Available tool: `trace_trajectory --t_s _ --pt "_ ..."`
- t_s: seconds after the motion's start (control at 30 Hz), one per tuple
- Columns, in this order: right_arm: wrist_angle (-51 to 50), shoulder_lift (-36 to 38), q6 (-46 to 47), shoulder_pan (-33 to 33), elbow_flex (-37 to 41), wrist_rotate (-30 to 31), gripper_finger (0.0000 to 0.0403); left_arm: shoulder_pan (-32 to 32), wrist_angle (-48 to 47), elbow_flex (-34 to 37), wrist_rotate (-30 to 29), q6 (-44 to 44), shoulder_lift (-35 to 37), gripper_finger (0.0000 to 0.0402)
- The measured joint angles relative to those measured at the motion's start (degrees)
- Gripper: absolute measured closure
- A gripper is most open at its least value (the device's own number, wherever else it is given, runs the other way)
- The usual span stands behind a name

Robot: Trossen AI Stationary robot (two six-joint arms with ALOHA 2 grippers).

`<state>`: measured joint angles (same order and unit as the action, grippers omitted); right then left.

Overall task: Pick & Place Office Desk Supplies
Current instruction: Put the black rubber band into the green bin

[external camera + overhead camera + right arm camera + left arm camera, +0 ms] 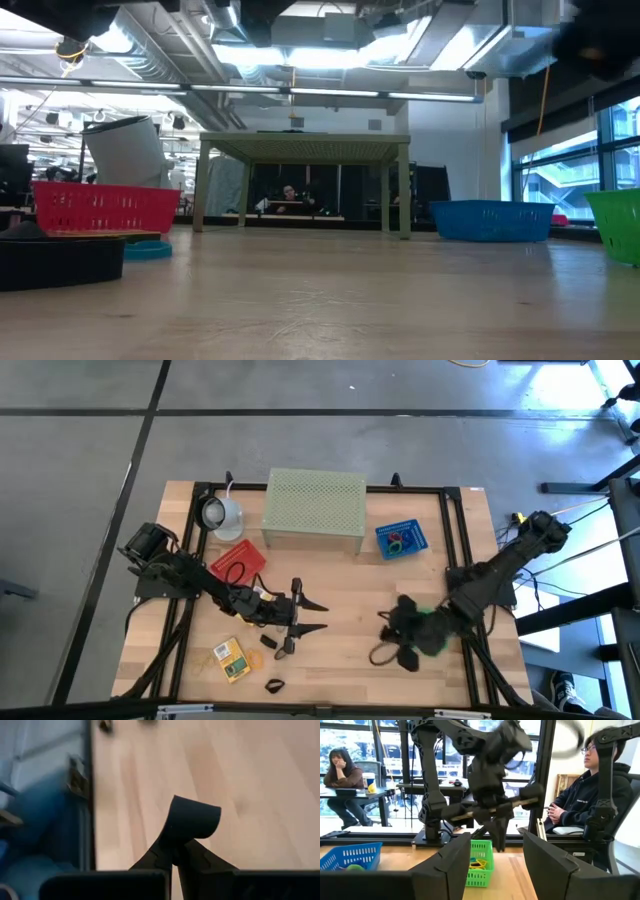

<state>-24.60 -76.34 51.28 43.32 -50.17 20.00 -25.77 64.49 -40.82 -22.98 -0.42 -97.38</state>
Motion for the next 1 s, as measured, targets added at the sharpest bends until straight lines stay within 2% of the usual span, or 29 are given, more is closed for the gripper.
trace_trajectory --t_s 0.27,0.47,0.53,0.67,0.83,1.0 --pt "-25.9 -0.3 30.7 8.4 0.2 5.6 0.0394 0.0 0.0 0.0 0.0 -0.4 0.0 0.0224" --pt "-27.7 -0.3 42.5 10.3 4.1 0.2 0.0394 0.0 0.0 0.0 0.0 -0.4 0.0 0.0224" --pt "-27.8 -0.3 46.0 10.3 6.1 0.1 0.0394 0.0 0.0 0.0 0.0 -0.4 0.0 0.0224" --pt "-27.7 -0.3 49.8 10.3 8.6 -0.4 0.0394 0.0 0.0 0.0 0.0 -0.4 0.0 0.0224" --pt "-27.4 -0.3 50.2 10.3 9.1 -3.5 0.0392 0.0 -0.1 0.0 0.0 -0.4 0.0 0.0224" --pt "-27.3 -0.3 49.0 10.3 9.1 -3.5 0.0364 0.0 -0.3 0.0 0.0 -0.5 0.0 0.0224"
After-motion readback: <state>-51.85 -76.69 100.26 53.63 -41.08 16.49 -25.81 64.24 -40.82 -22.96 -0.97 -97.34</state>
